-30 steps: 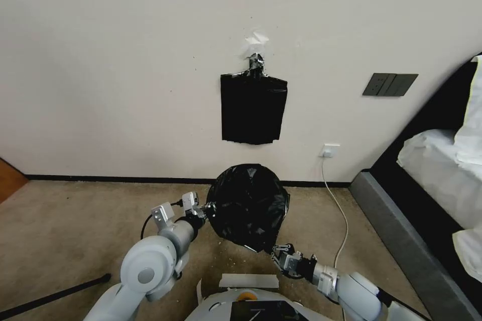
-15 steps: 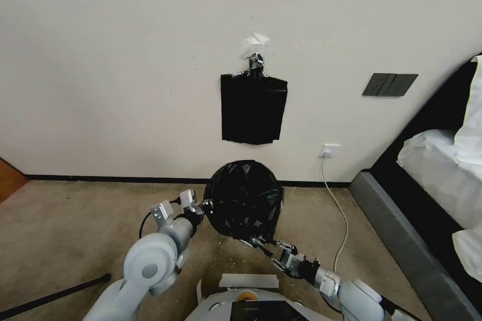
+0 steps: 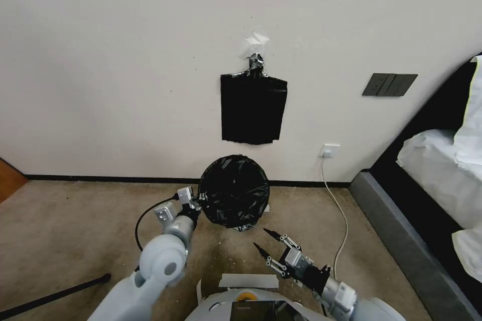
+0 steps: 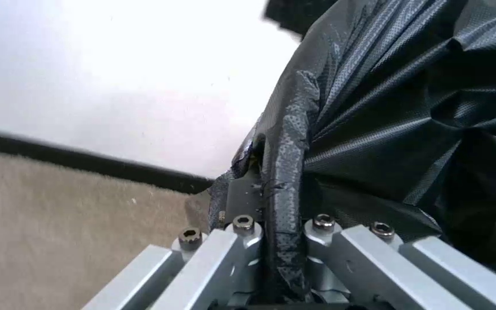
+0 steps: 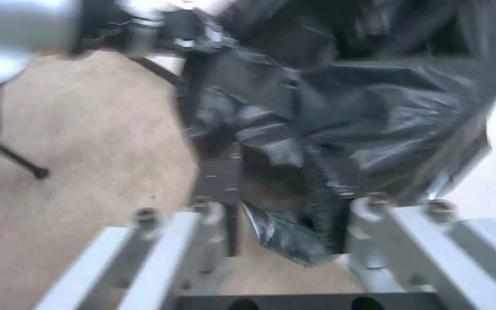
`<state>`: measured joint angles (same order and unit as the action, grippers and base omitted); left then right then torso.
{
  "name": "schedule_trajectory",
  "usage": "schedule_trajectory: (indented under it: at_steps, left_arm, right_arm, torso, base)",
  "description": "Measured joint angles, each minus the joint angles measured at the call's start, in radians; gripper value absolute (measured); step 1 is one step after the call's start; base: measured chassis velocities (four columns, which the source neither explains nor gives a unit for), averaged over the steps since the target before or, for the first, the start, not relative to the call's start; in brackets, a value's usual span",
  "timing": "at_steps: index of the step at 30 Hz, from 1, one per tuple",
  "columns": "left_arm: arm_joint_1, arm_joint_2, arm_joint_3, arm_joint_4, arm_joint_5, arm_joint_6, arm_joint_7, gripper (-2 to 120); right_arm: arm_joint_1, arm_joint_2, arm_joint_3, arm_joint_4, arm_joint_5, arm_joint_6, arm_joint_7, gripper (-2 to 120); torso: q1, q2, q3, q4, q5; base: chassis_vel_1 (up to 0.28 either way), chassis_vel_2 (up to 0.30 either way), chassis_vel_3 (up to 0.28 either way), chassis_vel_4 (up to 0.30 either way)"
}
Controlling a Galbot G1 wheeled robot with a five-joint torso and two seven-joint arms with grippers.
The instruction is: Place a trash bag onto the trash bin.
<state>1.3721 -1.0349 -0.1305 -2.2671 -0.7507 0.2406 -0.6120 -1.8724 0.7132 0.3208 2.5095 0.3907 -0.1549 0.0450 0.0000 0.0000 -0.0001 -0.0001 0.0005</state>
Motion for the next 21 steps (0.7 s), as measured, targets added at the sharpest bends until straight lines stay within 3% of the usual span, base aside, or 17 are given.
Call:
schedule_trajectory:
  at_steps: [4, 6, 7, 9, 10, 11, 14, 21]
  left_arm:
    - [-0.012, -0.005, 0.039, 0.013, 0.067, -0.004, 0.006, 1]
    - [-0.031, -0.017, 0.080, 0.027, 0.110, -0.004, 0.006, 1]
    - [-0.031, -0.017, 0.080, 0.027, 0.110, -0.004, 0.006, 1]
    - [-0.050, -0.037, 0.122, 0.048, 0.151, 0.000, 0.003, 1]
    - [-0.050, -0.037, 0.122, 0.048, 0.151, 0.000, 0.003, 1]
    - [-0.061, -0.051, 0.148, 0.063, 0.174, 0.002, 0.001, 1]
    - [-0.071, -0.071, 0.170, 0.080, 0.191, 0.005, -0.002, 1]
    - [-0.077, -0.074, 0.169, 0.080, 0.189, 0.017, -0.003, 1]
  right_arm:
    - [0.083, -0.018, -0.022, 0.001, 0.108, -0.073, 0.036, 11]
    - [0.224, -0.039, -0.061, 0.001, 0.228, -0.142, 0.080, 0]
    - [0.224, -0.039, -0.061, 0.001, 0.228, -0.142, 0.080, 0]
    - [0.395, -0.048, -0.135, 0.000, 0.403, -0.229, 0.162, 0]
    - [0.395, -0.048, -0.135, 0.000, 0.403, -0.229, 0.162, 0]
    - [0.545, -0.042, -0.221, -0.002, 0.545, -0.295, 0.263, 0]
    - [0.770, -0.001, -0.355, -0.022, 0.720, -0.411, 0.418, 0]
    - [0.960, 0.083, -0.526, -0.104, 0.848, -0.567, 0.564, 0]
  torso:
    - [0.000, 0.000, 0.000, -0.0001, -0.0004]
    - [0.000, 0.000, 0.000, 0.0003, -0.0003]
    - [0.000, 0.000, 0.000, 0.0003, -0.0003]
    - [0.000, 0.000, 0.000, 0.0002, -0.0004]
    - [0.000, 0.000, 0.000, 0.0002, -0.0004]
    - [0.000, 0.000, 0.000, 0.0001, -0.0006]
    - [0.000, 0.000, 0.000, 0.0004, -0.0009]
    - [0.000, 0.000, 0.000, 0.0001, -0.0006]
  base:
    - [0.000, 0.000, 0.000, 0.000]
    - [0.000, 0.000, 0.000, 0.000]
    - [0.000, 0.000, 0.000, 0.000]
    - [0.000, 0.000, 0.000, 0.000]
    - [0.000, 0.000, 0.000, 0.000]
    - [0.000, 0.000, 0.000, 0.000]
    - [0.000, 0.000, 0.000, 0.000]
    - [0.000, 0.000, 0.000, 0.000]
